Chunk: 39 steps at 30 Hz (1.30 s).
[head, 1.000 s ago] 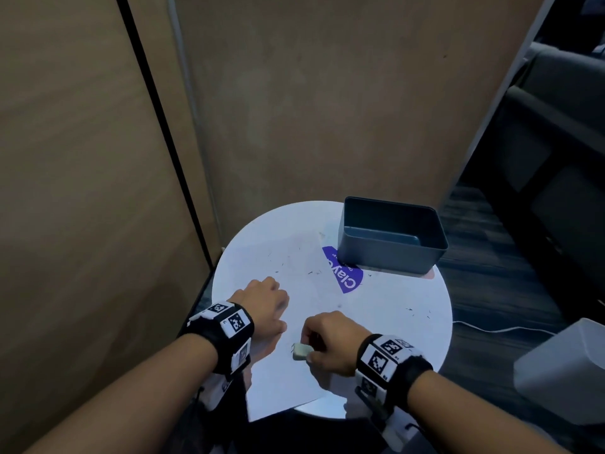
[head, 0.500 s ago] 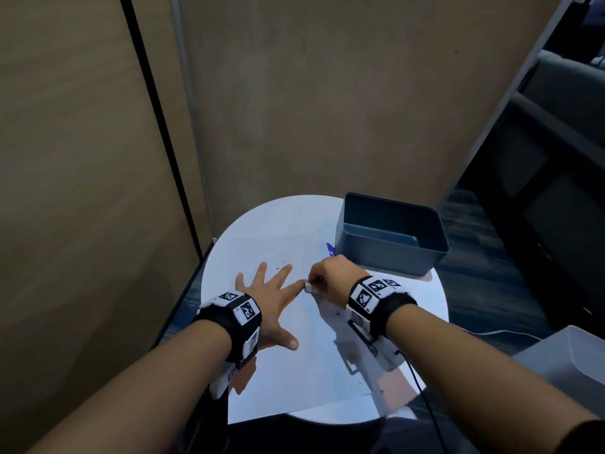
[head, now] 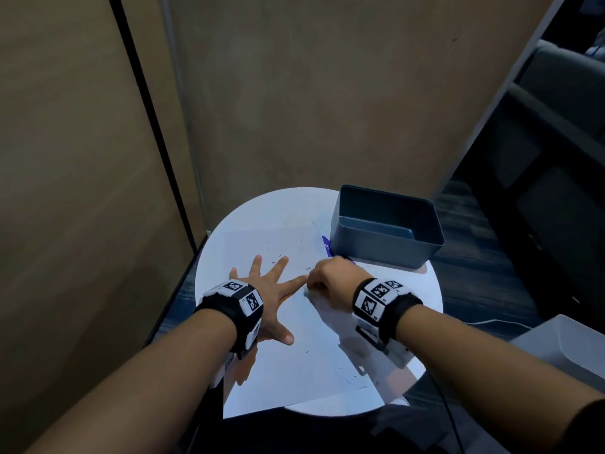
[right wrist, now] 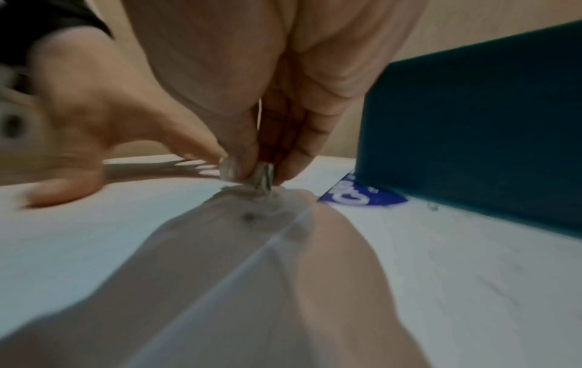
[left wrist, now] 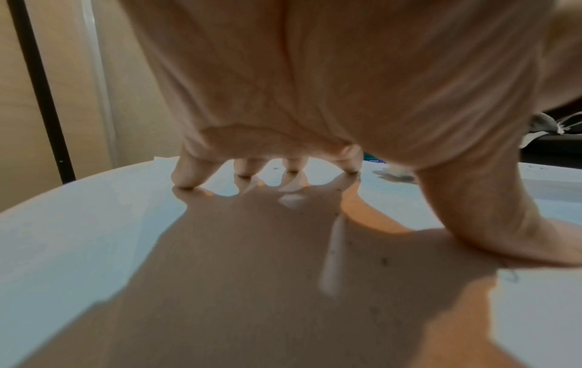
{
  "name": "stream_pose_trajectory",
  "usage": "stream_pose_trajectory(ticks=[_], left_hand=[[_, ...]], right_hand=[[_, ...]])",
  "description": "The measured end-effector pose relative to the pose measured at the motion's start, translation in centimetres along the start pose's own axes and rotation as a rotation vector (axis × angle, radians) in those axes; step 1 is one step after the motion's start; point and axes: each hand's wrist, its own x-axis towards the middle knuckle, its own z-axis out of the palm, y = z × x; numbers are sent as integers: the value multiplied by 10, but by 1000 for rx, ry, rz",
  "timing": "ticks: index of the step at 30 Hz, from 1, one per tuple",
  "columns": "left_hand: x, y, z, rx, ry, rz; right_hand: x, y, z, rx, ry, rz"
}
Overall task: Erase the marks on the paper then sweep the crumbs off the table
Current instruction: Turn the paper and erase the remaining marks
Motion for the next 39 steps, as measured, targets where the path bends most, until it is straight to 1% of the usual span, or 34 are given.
stream_pose_trajectory(ticks=[2, 3, 9, 11, 13, 17, 20, 22, 24, 26, 27, 30, 31, 34, 36, 37, 39], left_hand=[[0, 0, -3, 3, 9, -4], [0, 1, -3, 3, 11, -6], [3, -1, 1, 19, -4, -21], [4, 1, 4, 15, -8, -23], [3, 1, 5, 10, -6, -15], [3, 1, -3, 10, 3, -20], [1, 0, -3, 17, -11, -22], [2, -2, -1, 12, -7, -27], [2, 0, 1, 8, -13, -26], [0, 3, 3, -1, -15, -22], [-1, 3, 2, -6, -15, -19], [0, 0, -2, -1, -4, -9], [0, 0, -2, -2, 2, -11], [-1, 1, -1, -2, -7, -15], [2, 0, 1, 4, -1, -16], [2, 0, 2, 3, 4, -18], [2, 1, 4, -4, -8, -22]], right_hand=[[11, 3, -6, -3, 63, 21], [13, 3, -5, -8, 66, 13], [-12, -3, 21, -50, 2, -57], [-17, -1, 22, -63, -57, -100], [-14, 1, 15, -47, -90, -82], [8, 9, 1, -109, 2, -18], [-3, 4, 12, -68, 30, -8], [-21, -1, 23, -51, 13, -37], [-38, -3, 28, -43, -55, -64], [-40, -3, 21, -55, -138, -50], [-34, -3, 13, -52, -141, -35], [-6, 0, -5, -60, 0, -12], [1, 0, -5, -78, 18, -12], [-1, -4, 8, -89, -46, 5], [-14, -4, 16, -58, -45, 9], [-21, -4, 18, -45, -47, -5], [-35, -4, 22, -20, -111, -37]])
